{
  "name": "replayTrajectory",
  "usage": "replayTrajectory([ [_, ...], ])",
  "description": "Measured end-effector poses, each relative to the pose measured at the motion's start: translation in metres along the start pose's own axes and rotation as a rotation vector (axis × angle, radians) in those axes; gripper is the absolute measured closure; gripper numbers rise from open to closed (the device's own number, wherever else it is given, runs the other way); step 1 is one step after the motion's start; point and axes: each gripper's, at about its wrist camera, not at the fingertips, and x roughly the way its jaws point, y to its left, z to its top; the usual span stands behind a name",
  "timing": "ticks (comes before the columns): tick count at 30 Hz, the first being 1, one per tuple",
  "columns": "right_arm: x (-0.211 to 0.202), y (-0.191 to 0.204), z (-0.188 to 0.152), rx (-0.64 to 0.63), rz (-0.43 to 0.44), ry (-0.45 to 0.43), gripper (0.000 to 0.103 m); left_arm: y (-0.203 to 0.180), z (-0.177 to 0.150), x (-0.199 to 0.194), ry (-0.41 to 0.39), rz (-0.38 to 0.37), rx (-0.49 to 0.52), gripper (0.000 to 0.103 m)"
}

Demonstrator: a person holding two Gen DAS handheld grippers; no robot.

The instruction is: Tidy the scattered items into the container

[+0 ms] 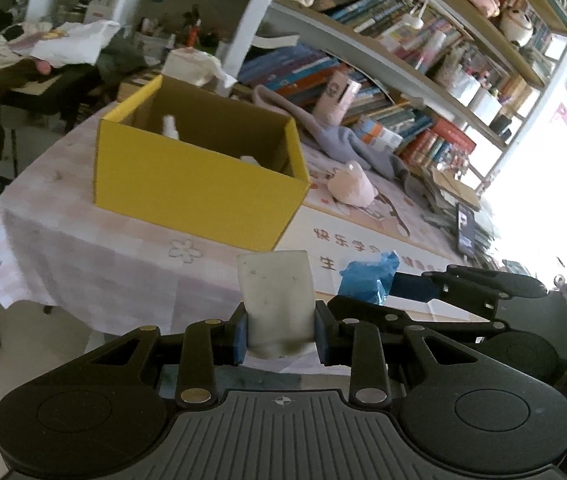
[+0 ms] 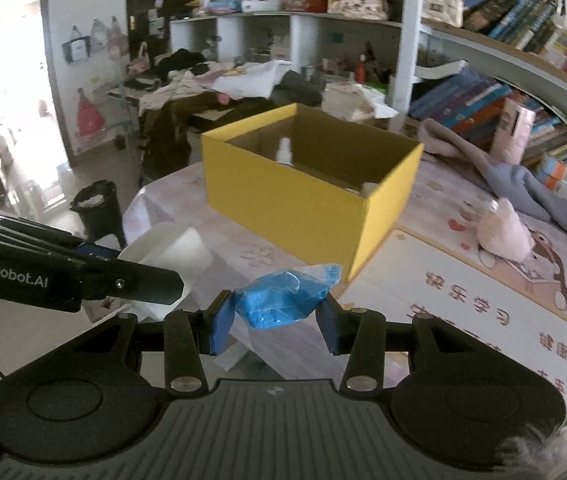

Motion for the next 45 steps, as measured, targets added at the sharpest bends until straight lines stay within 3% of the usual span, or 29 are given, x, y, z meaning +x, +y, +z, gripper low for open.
replayTrajectory([
  [12, 0.014, 0.007, 0.014, -0.035, 0.047, 0.004, 0.061, 0.006, 0.008, 0.003, -0.011, 0.028, -0.02, 0.073],
  [20, 0.032, -0.01, 0.032, -0.044, 0.039, -0.018, 0.061, 0.012, 0.036, 0.019, -0.038, 0.054, 0.005, 0.073],
  [37, 0.103, -0.078, 0.119, -0.046, -0.009, -0.134, 0.061, 0.023, 0.124, 0.09, -0.094, 0.125, 0.117, 0.073],
  [45, 0.165, -0.113, 0.166, -0.01, 0.011, -0.076, 0.061, 0.027, 0.149, 0.139, -0.02, 0.142, 0.194, 0.073],
])
